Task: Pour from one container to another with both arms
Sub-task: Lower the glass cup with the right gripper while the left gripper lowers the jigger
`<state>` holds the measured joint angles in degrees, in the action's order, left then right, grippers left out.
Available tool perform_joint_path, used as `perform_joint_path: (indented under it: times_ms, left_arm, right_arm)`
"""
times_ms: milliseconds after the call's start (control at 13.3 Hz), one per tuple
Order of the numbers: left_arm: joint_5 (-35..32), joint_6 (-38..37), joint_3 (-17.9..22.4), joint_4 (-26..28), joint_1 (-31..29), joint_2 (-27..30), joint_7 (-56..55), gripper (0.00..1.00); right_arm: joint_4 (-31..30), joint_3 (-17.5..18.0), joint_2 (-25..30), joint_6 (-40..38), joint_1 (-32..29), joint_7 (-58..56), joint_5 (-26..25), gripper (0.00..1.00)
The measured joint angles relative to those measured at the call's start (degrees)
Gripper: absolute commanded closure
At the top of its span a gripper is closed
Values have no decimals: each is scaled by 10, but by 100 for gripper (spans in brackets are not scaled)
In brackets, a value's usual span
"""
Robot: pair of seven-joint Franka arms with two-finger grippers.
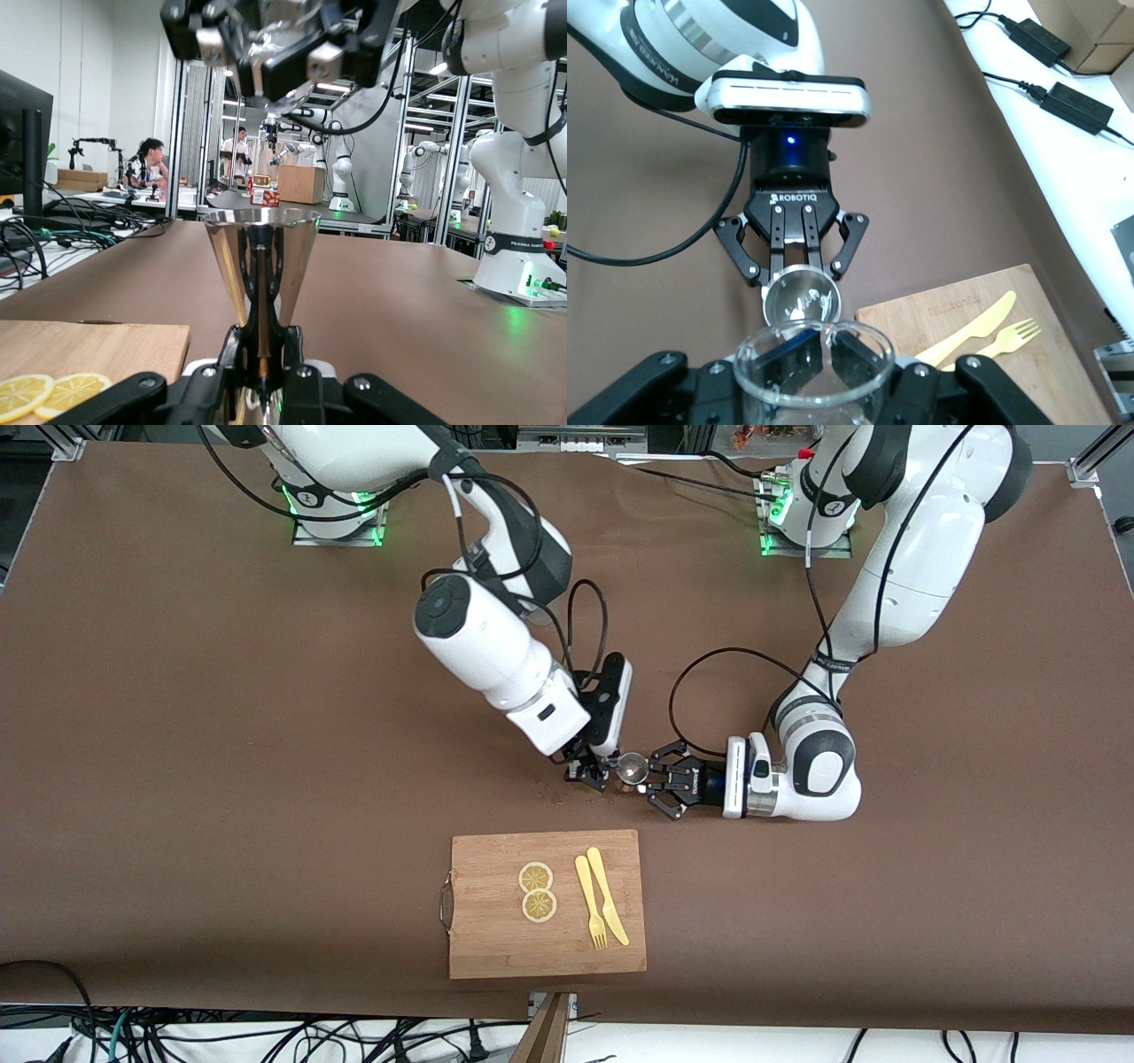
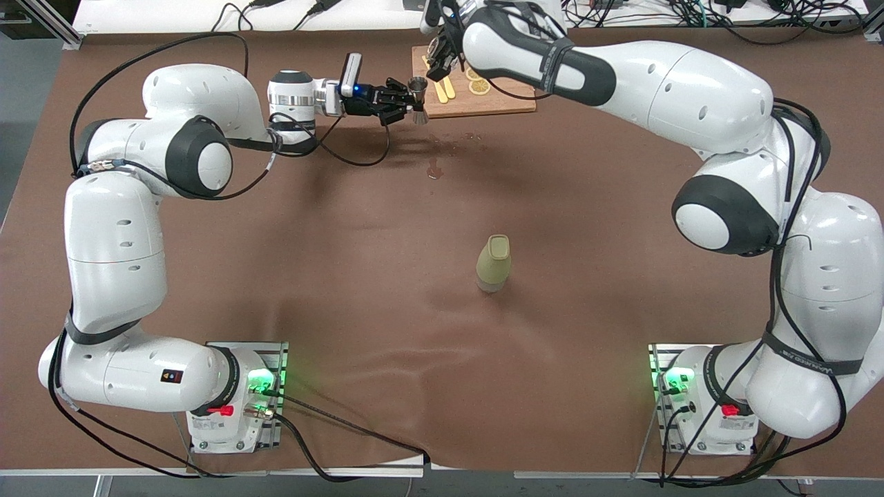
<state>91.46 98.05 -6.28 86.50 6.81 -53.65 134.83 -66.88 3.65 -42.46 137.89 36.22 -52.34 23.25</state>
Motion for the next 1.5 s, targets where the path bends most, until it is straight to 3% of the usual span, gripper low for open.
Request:
perform_joint_path:
  times_ms: [300,525,675,900,1200,1500]
  left_arm:
    - [-12,-58,23,9,-51,0,35,100]
    - [-75,-109,40,10,-116,1,50,100]
    - [-123,-159,83,10,-152,2,61,100]
    - [-181,-220,160,10,-191,4,100,100]
    - [-251,-268,194,12,-242,3,171,100]
    - [-255,-311,228,19,-250,-17,216,100]
  right_arm:
    - [-15,-1,5,0,-34,-112,126,93]
    - [-42,-2,13,-15,-71,-230,233,93]
    - [-52,-5,15,-67,-108,-314,290,93]
    - [-63,-7,16,-191,-194,-436,331,93]
    - [-103,-7,16,-337,-313,-592,358,93]
    - [-214,-7,8,-385,-395,-766,407,92]
